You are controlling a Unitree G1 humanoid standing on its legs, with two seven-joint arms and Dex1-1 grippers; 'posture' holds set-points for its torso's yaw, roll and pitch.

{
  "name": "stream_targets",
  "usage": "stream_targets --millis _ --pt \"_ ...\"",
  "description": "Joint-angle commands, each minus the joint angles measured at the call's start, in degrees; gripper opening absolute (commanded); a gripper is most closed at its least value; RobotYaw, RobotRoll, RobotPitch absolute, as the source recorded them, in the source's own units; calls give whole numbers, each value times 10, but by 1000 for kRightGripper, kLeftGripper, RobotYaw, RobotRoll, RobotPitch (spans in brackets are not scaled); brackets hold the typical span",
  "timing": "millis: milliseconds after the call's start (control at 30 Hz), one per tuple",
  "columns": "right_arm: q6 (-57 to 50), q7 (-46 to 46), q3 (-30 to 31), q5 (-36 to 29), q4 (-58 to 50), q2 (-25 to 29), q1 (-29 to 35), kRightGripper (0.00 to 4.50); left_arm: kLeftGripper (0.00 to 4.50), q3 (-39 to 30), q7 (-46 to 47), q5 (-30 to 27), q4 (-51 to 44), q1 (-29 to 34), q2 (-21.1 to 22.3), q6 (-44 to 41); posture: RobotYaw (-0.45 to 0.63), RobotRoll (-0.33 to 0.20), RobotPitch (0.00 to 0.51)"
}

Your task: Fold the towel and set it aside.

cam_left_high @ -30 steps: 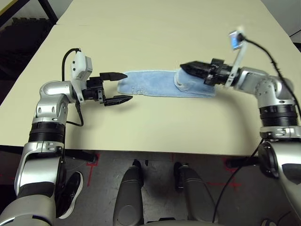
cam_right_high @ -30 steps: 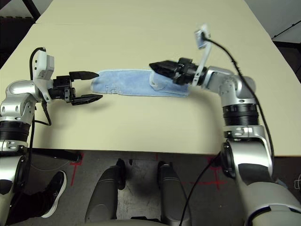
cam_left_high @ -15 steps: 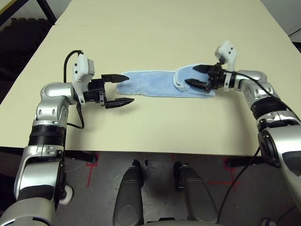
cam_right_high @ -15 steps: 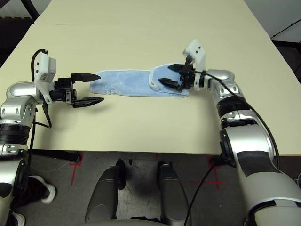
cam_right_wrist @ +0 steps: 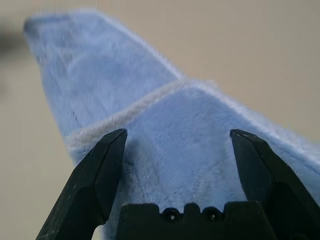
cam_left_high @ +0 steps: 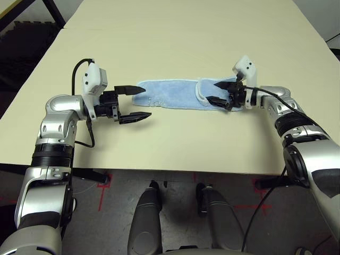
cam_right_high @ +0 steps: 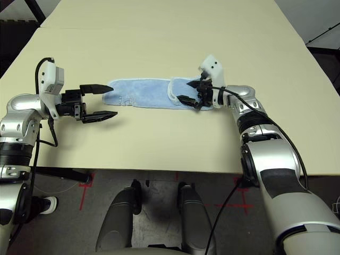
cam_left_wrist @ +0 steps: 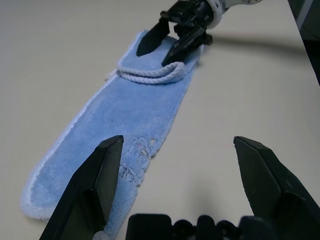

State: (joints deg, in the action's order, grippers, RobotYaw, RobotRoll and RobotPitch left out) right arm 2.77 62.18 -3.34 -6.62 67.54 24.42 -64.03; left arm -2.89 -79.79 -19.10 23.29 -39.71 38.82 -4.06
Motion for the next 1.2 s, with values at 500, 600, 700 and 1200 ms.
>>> stream_targets --millis 500,600,700,1200 --pt "16 -62 34 72 11 29 47 4469 4500 5 -2 -4 -4 1 -4 -1 27 0 212" --pt "14 -66 29 69 15 27 44 4469 4500 4 -2 -4 -7 3 -1 -3 29 0 211" --pt "11 -57 22 60 16 29 37 4469 4500 3 -1 -4 -6 5 0 -2 25 0 207" --pt "6 34 -21 10 -30 68 47 4469 4500 6 0 -5 -5 -1 -6 -4 11 0 201"
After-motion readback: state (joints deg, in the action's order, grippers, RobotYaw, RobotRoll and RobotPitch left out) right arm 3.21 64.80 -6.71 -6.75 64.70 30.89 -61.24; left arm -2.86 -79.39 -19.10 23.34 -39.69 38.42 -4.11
